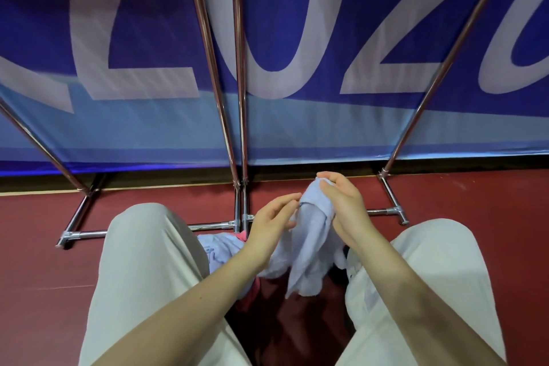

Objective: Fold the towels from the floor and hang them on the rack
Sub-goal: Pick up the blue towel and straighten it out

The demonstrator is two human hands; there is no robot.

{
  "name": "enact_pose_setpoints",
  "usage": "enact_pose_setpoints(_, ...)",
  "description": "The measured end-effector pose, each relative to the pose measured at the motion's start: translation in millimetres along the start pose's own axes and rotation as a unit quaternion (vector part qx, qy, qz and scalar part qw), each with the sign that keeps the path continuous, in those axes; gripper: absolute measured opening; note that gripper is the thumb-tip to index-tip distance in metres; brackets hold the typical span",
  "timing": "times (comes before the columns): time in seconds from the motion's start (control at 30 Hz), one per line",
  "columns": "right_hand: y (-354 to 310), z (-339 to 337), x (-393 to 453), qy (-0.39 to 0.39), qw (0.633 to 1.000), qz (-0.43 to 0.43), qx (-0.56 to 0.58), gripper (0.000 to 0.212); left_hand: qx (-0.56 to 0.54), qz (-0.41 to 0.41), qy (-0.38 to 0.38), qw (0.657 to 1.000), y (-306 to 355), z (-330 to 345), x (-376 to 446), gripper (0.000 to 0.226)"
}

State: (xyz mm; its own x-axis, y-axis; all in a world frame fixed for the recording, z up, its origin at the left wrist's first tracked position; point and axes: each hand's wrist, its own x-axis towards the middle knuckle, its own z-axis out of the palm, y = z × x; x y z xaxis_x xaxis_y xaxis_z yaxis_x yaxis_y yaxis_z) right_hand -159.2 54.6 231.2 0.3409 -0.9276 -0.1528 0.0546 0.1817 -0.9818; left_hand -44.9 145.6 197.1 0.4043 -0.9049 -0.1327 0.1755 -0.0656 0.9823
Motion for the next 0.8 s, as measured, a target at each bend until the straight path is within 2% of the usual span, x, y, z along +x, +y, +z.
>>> enact_pose_setpoints(0.23,13.8,-0.8,0.4,-0.032,0.99,0.079,0.109,0.014,0.063,0.021,0.03,0.997,1.0,2.3,6.4,0.014)
enact_pose_setpoints(0.3,15.1,-2.7,2.0,-0.029,0.99,0.087,0.108,0.016,0.072,0.04,0.045,0.996,3.5,1.8,9.7,0.016)
enact_pose_setpoints(0.43,16.9,-0.3,2.9,-0.031,0.996,0.082,-0.027,0.023,0.085,0.067,0.065,0.992,5.4,0.9,17.4,0.019)
enact_pose_setpoints(0.5,14.3,4.9,1.3,-0.033,0.993,0.038,-0.108,0.024,0.095,0.067,0.064,0.991,3.7,-0.8,20.5,0.019)
enact_pose_setpoints(0.6,10.5,10.0,-4.4,-0.065,0.977,-0.026,-0.199,0.013,0.116,0.074,0.044,0.99,4.7,-8.1,27.3,0.02)
enact_pose_setpoints(0.7,11.8,8.2,-7.9,-0.106,0.939,-0.053,-0.324,0.01,0.135,0.082,0.013,0.987,9.1,-18.8,34.7,0.02)
enact_pose_setpoints(0.8,18.9,7.3,-7.5,-0.162,0.888,-0.071,-0.424,0.024,0.15,0.081,-0.004,0.985,9.2,-24.8,36.3,0.018)
